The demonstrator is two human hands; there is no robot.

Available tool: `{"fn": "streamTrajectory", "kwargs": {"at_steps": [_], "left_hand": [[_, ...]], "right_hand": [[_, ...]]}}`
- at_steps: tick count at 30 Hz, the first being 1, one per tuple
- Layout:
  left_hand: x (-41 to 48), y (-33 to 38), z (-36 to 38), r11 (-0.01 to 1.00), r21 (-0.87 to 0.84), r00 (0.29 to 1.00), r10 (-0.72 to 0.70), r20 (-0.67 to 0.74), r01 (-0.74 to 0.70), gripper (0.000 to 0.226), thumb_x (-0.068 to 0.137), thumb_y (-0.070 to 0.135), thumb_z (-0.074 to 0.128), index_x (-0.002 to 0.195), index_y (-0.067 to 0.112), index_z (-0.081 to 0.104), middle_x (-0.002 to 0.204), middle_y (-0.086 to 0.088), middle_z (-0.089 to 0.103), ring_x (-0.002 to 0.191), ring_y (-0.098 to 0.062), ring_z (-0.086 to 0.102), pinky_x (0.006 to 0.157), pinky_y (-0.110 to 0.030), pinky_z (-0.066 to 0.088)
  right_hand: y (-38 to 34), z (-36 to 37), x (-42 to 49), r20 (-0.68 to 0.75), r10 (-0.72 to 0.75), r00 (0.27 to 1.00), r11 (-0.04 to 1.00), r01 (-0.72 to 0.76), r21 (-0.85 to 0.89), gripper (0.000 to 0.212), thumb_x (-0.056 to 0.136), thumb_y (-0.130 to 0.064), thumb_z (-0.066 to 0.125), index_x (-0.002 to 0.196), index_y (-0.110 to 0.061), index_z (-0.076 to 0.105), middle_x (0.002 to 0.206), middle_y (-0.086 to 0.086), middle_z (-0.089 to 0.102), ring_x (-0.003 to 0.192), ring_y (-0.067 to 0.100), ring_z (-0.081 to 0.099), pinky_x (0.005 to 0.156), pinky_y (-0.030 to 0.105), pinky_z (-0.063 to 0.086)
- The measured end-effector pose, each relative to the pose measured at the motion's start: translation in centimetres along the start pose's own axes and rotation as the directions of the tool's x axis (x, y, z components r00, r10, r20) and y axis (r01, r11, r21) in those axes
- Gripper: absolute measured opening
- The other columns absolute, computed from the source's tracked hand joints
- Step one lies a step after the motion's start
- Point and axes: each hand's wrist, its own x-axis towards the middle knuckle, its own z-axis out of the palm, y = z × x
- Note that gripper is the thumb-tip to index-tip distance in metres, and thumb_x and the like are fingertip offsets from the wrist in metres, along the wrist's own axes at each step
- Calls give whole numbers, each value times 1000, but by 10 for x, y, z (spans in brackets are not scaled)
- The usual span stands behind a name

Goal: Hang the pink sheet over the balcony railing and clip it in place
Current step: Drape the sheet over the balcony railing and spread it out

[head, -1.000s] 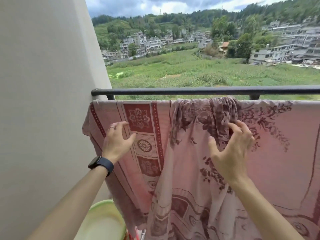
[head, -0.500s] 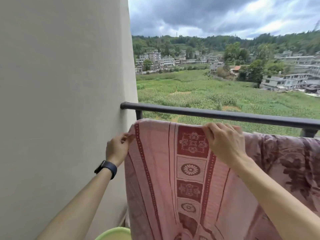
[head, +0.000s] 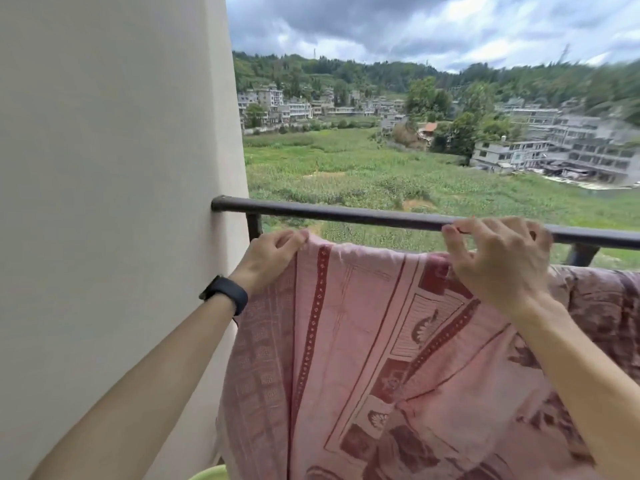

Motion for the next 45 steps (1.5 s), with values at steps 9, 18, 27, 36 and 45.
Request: {"fn": "streamTrajectory", "kwargs": {"at_steps": [9, 18, 27, 36, 45], "left_hand": [[-10, 65, 58, 804, 567, 956, 277, -94, -177, 62, 99, 62, 19, 87, 28, 68, 65, 11, 59, 68, -11, 57, 94, -39, 33], [-7, 112, 93, 853, 497, 977, 209, -50, -157, 64, 104, 51, 18, 54, 20, 44, 50, 7, 46, 48, -4, 44, 103, -50, 36], [-19, 206, 182, 880, 374, 956, 270, 116, -294, 56, 102, 51, 11, 65, 24, 43, 57, 4, 52, 52, -7, 48, 102, -48, 39], [-28, 70, 51, 787, 602, 953, 270, -138, -136, 50, 96, 64, 26, 114, 35, 63, 98, 4, 72, 101, -20, 63, 102, -45, 36], [-30, 44, -13, 983, 80, 920, 185, -346, -168, 17, 89, 34, 70, 99, 22, 76, 89, 5, 73, 77, -3, 68, 72, -24, 57]], "right_hand": [[102, -2, -33, 179, -40, 983, 984, 70, -163, 73, 101, -61, 6, 95, -25, 70, 82, -1, 73, 81, 23, 66, 93, 41, 36], [126, -13, -30, 47, 28, 998, 997, -24, -74, 74, 99, -58, 15, 87, -20, 77, 85, 6, 74, 85, 31, 66, 89, 41, 39], [169, -21, -27, 20, 212, 977, 976, -213, 50, 63, 92, -57, 22, 82, -21, 72, 85, 8, 74, 67, 23, 56, 80, 39, 44], [33, -3, -40, 90, -135, 987, 984, 123, 130, 51, 96, -61, 30, 120, -30, 63, 117, -5, 69, 116, 24, 56, 108, 47, 22], [-39, 32, -35, -119, -274, 955, 903, 297, 311, 30, 102, -40, 46, 116, -25, 68, 110, -2, 72, 99, 27, 63, 93, 43, 38]]}}
